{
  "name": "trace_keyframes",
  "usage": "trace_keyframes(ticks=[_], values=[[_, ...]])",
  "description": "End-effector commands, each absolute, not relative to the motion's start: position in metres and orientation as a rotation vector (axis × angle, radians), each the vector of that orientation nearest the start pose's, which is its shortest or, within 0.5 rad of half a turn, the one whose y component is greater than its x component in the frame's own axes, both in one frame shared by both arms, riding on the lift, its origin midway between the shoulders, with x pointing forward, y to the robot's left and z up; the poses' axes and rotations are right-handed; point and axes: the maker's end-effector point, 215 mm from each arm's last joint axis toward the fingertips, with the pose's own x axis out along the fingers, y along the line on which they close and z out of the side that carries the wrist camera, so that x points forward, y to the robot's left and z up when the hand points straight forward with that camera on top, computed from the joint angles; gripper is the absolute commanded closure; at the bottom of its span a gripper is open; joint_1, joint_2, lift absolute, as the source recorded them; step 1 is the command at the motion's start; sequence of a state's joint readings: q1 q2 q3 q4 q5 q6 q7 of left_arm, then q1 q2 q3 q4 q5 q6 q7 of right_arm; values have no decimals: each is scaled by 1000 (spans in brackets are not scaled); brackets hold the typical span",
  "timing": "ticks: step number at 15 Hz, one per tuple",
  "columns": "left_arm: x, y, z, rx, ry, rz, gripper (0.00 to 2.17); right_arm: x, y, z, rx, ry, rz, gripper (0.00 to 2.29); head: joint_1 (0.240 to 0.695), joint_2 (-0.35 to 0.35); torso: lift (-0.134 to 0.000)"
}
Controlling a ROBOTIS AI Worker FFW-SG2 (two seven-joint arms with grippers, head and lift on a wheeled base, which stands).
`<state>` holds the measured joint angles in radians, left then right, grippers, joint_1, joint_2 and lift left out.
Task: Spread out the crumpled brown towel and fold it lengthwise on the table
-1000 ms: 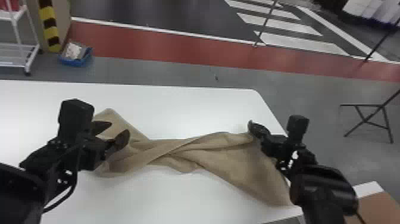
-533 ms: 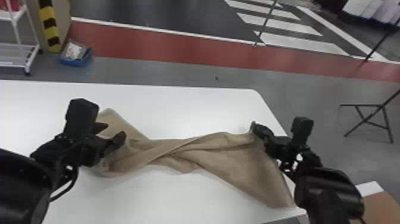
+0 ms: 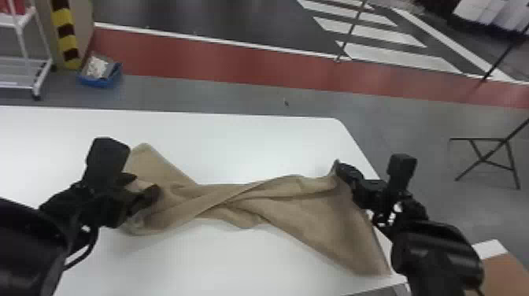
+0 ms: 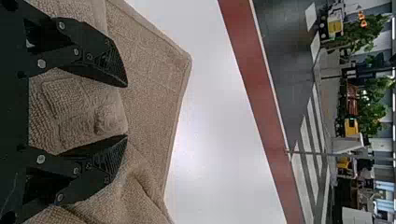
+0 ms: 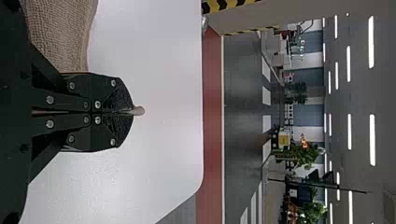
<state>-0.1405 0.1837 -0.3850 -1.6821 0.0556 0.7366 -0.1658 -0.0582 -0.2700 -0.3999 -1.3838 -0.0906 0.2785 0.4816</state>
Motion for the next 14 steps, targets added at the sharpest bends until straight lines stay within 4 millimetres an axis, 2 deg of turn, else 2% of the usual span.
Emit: trace_keyframes(ticks=[1, 6, 7, 8, 10, 12, 14], values=[[552, 73, -451, 224, 549, -478, 596, 557, -471, -424, 17, 331, 27, 1656, 695, -350, -124], [542, 77, -467, 272, 615, -469, 603, 554, -476, -421, 32, 320, 26, 1656, 695, -350, -124], [542, 78, -468, 274, 618, -468, 653, 555, -476, -420, 35, 318, 26, 1656, 695, -350, -124], [539, 79, -472, 272, 632, -467, 869, 555, -476, -420, 37, 317, 26, 1656, 695, -350, -124], [538, 77, -466, 270, 619, -468, 974, 555, -477, -419, 36, 315, 25, 1656, 695, -350, -124], [537, 76, -456, 260, 597, -466, 974, 554, -478, -419, 37, 315, 23, 1656, 695, -350, -124], [542, 76, -437, 246, 562, -462, 974, 555, -479, -418, 37, 316, 22, 1656, 695, -350, -124]])
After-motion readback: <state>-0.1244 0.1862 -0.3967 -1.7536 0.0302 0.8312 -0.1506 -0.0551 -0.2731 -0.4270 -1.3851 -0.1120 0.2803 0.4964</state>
